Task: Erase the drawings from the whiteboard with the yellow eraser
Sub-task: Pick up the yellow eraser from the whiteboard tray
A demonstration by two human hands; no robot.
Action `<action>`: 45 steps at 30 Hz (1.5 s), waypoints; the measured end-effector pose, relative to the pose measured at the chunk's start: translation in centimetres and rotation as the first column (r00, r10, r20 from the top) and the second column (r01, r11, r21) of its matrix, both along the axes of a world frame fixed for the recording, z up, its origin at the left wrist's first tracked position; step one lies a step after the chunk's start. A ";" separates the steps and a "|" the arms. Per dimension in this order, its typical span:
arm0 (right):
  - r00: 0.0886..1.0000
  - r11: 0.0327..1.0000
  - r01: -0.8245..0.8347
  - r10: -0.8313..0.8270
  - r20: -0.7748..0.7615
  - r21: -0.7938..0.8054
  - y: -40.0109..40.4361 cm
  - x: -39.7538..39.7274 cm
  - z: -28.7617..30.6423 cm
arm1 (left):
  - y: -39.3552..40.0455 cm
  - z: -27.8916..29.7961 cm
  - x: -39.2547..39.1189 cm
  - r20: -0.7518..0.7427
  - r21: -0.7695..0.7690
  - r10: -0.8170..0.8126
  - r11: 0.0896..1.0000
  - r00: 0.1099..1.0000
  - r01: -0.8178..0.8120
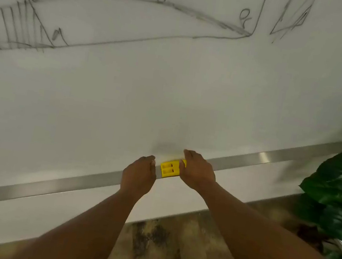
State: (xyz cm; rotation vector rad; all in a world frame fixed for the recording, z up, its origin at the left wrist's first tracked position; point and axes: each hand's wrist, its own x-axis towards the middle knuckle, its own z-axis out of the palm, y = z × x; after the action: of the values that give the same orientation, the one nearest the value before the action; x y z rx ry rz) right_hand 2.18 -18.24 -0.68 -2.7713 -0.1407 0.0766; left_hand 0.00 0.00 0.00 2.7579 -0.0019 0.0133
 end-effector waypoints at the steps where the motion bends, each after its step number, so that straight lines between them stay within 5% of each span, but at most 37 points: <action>1: 1.000 1.000 0.018 -0.018 -0.022 -0.012 -0.1 0.3 -0.2 | 0.0 -0.4 0.4 -0.028 0.009 0.001 1.000 1.000 0.000; 13: 0.964 0.995 0.086 -0.097 -0.247 -0.056 -1.2 3.7 -5.0 | -1.6 -5.9 4.4 -0.190 -0.029 0.018 0.999 0.982 -0.024; 21: 0.953 0.990 0.133 -0.140 -0.269 -0.044 -1.2 4.5 -7.5 | -2.5 -8.5 5.6 -0.252 -0.001 -0.027 1.000 0.967 0.027; 38: 0.965 0.980 0.141 -0.104 -0.241 0.140 -1.6 4.7 -8.2 | -4.0 -9.1 6.4 -0.109 0.368 -0.206 0.900 0.973 0.231; 45: 0.990 0.996 0.063 -0.055 -0.131 0.058 -1.3 4.2 -6.3 | -3.1 -6.5 5.2 -0.034 0.411 -0.272 0.873 0.962 0.262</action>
State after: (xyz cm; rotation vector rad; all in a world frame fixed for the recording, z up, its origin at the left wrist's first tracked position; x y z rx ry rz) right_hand 6.38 -19.51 -6.94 -2.6970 -0.0269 0.2314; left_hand 5.16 -3.14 -6.54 3.1539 -0.4446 -0.0310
